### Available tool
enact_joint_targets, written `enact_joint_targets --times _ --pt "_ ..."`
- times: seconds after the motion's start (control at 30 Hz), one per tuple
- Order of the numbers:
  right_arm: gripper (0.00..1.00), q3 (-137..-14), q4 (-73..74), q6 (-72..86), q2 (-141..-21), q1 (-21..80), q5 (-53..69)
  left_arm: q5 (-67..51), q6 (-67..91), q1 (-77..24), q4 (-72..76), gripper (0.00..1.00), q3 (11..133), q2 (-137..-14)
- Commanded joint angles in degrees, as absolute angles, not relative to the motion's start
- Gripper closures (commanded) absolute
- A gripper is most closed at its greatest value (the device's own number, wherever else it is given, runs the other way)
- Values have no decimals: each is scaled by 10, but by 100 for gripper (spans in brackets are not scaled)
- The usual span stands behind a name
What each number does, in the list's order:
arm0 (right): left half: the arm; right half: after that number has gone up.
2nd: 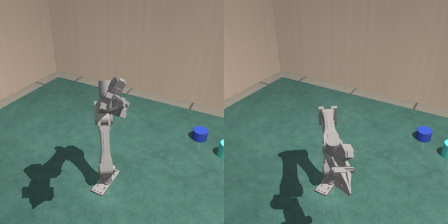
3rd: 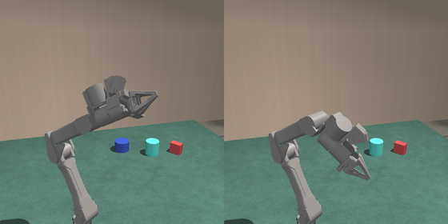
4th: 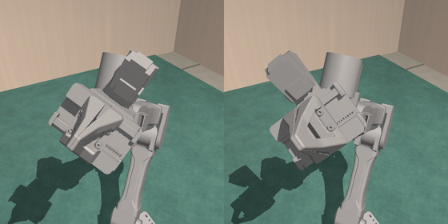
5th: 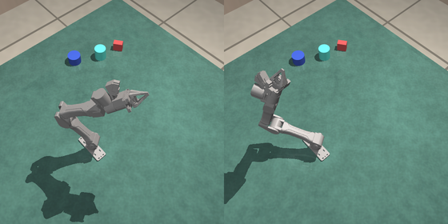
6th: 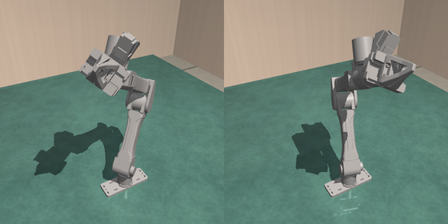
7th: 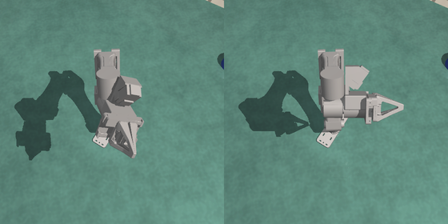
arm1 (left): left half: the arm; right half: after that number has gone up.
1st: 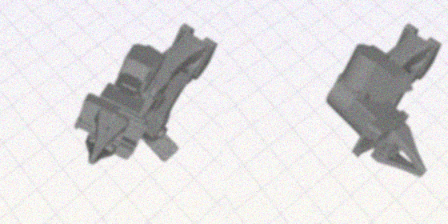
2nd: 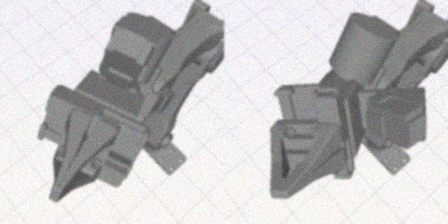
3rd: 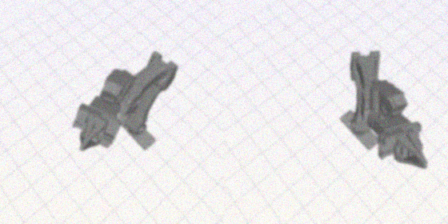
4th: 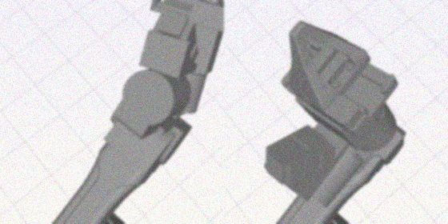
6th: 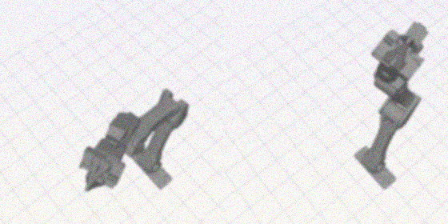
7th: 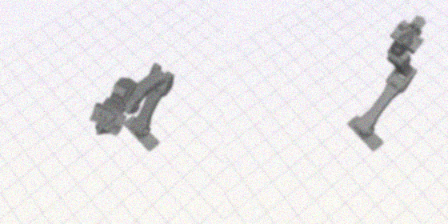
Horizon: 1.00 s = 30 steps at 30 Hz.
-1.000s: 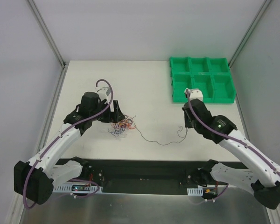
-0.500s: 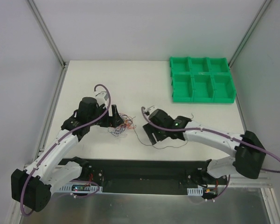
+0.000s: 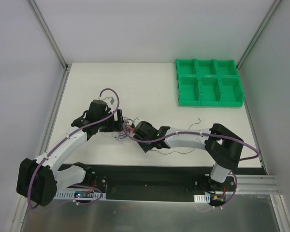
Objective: Untangle the cables
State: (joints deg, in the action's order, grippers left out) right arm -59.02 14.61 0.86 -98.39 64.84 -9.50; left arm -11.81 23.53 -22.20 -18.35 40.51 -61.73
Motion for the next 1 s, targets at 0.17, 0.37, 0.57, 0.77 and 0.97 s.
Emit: enact_joint_targets --times 0.17,0.37,0.57,0.77,0.97 --pt "90 -572 77 53 -1006 671 -198 -76 268 -230 -165 15 418 -655" --pt "100 -483 63 104 -876 676 -325 -36 266 -236 -133 16 424 -752" --pt "100 -433 227 205 -620 630 -525 33 252 -233 -141 18 425 -786" --pt "100 -464 356 208 -402 484 -578 58 257 -218 -150 16 406 -759" --pt "100 -509 339 123 -356 381 -440 62 262 -214 -158 17 392 -737"
